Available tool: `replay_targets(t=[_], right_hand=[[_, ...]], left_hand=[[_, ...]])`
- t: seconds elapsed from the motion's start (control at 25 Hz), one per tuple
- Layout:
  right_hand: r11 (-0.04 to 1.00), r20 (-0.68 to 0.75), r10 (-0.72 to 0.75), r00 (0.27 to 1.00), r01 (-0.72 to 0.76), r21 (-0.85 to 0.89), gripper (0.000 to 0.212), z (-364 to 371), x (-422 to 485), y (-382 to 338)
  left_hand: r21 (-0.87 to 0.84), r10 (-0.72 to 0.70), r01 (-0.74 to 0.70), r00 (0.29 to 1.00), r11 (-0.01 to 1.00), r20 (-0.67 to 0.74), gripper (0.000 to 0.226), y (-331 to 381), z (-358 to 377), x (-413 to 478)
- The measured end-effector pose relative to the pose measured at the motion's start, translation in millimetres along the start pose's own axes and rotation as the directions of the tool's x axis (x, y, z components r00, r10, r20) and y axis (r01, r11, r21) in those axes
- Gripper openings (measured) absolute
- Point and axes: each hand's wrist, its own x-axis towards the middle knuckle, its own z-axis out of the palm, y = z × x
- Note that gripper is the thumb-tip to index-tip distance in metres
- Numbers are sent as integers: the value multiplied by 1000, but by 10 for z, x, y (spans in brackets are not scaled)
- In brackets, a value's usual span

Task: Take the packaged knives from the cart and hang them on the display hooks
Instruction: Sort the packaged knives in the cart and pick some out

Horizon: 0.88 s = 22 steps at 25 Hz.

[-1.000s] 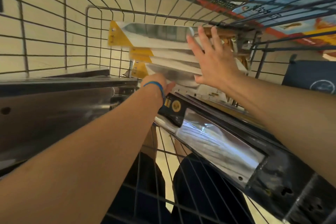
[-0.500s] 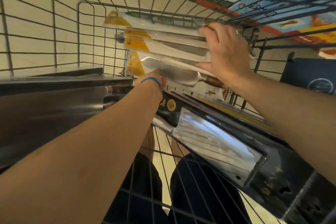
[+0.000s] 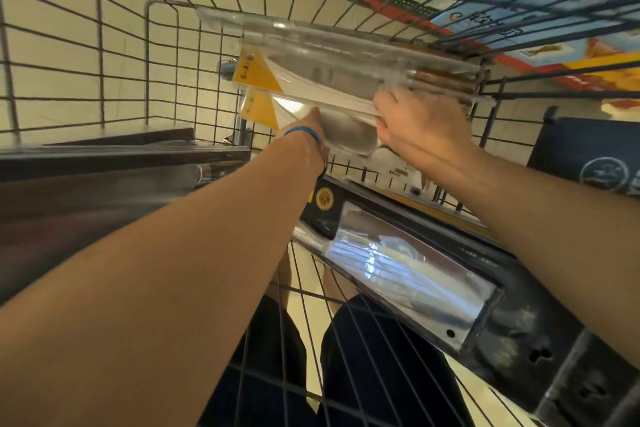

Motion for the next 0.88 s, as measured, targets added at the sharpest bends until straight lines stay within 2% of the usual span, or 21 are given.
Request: replay_targets(t=[0.12,0.24,0.28,0.36,0.4,0.52,0.64,0.72,0.8,0.88], right_hand=[[996,-26,-9,1000,11,86,24,-6,-22,19],[989,-107,26,994,-10,145,33,-8,29,89],[988,-128,55,990,-36,150,32,11,66,131],[976,-102,128,986,-107,191,34,25,154,192],[963,-47,155,987,-140,230,38,31,182,203],[924,88,176,980,-195,328,51,79,182,146],[941,61,138,989,-150,304,56,185,132,77],[934,57,111,992,-124,336,58,194,144,106],[921,81,94,992,-117,373,64,168,186,164],[941,174,82,981,-134,311,69,147,225,188]], left_hand=[[118,88,-87,996,989,-7,71,-30,5,-49],[175,223,-199,967,964,-127,66,-50,35,-176],[101,232,-222,968,970,-94,61,-38,80,-237],[-149,188,-177,980,973,67,61,26,150,-387],[-207,189,-162,975,965,117,67,54,170,-451],[-96,133,-118,977,988,169,81,104,190,-557],[-33,57,-50,957,998,283,75,75,269,-612],[-8,50,-50,966,999,252,77,62,297,-574],[-15,70,-69,985,998,161,85,34,301,-545],[-19,87,-85,988,996,129,91,1,308,-555]])
